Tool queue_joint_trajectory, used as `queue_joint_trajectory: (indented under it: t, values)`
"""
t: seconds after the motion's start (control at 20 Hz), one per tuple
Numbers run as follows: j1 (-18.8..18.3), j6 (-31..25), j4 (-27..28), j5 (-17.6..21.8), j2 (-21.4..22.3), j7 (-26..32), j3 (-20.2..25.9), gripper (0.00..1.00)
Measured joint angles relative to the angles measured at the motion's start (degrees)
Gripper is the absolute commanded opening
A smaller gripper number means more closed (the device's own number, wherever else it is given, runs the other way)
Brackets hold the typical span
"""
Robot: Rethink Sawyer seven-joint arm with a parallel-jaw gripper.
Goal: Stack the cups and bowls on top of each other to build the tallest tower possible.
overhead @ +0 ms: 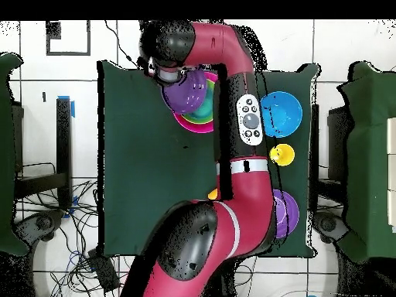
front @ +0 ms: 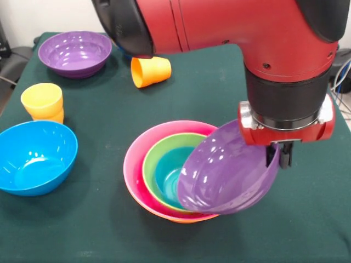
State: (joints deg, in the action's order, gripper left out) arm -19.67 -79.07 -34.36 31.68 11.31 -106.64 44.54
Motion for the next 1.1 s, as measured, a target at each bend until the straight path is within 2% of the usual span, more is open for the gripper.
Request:
queue_joint_trajectory:
  t: [1.1]
  values:
    - [0.0,2.7,-4.6,-3.7,2.9,0.0,-2.1,0.00]
